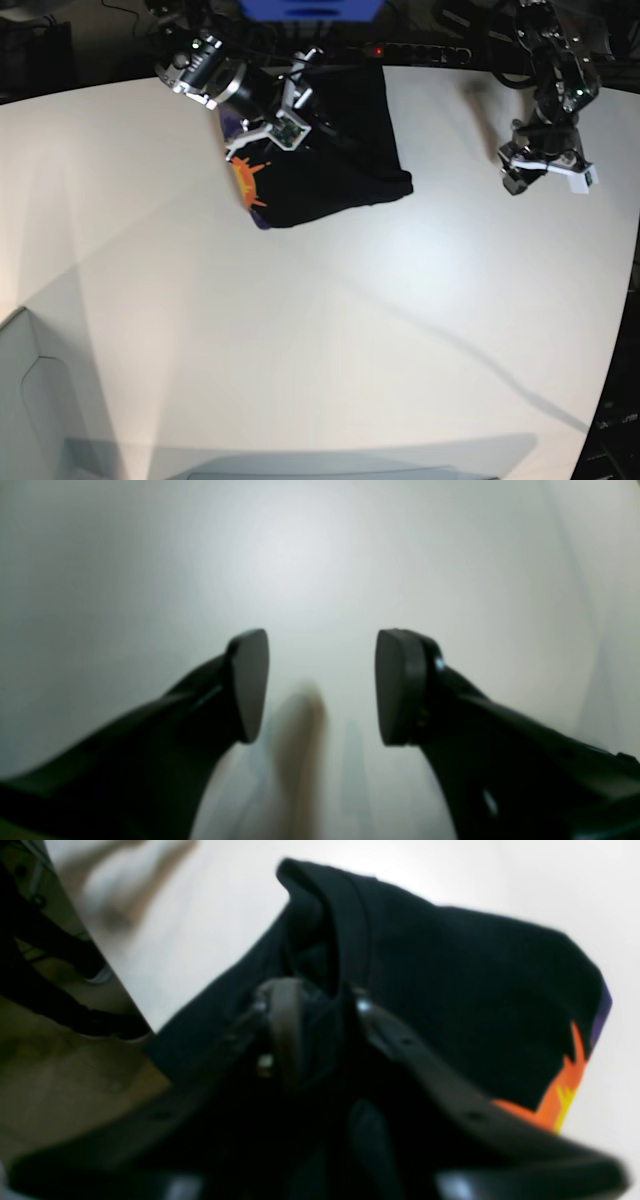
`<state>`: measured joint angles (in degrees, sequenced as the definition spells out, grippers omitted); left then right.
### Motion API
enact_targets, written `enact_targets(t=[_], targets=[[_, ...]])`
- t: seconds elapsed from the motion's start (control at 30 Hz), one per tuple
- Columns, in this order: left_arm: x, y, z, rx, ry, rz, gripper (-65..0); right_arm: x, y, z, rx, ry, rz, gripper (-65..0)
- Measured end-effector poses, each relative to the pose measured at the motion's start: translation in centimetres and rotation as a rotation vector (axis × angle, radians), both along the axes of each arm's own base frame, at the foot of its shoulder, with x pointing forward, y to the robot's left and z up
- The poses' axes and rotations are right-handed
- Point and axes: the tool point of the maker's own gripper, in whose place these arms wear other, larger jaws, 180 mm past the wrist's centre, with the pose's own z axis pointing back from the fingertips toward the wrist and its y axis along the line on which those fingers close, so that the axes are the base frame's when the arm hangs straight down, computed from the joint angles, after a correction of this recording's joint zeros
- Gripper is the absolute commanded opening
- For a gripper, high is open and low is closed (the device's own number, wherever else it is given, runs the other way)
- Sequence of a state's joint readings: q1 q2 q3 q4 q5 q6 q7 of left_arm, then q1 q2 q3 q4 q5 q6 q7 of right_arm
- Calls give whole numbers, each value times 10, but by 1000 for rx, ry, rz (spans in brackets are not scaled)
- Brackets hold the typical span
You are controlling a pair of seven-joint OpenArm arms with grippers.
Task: Fold the T-shirt properly
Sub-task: 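Hold the folded end down on the bundle with the right gripper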
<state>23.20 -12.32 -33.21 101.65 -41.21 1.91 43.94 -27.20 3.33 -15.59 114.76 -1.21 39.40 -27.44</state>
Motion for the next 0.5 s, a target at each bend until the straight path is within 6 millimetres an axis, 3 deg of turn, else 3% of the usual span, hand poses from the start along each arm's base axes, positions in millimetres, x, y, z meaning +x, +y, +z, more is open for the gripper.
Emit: enact_targets(t=[0.13, 0.27, 0.5], targets=[[0, -1, 0, -2, 0, 0, -318, -1, 1, 1, 8, 0, 1, -319], [0, -1, 0, -2, 0, -1, -318, -1, 4, 2, 15, -1, 4, -319], [0, -1, 0, -1, 0, 0, -318, -16, 31, 10, 58, -3, 89, -315]])
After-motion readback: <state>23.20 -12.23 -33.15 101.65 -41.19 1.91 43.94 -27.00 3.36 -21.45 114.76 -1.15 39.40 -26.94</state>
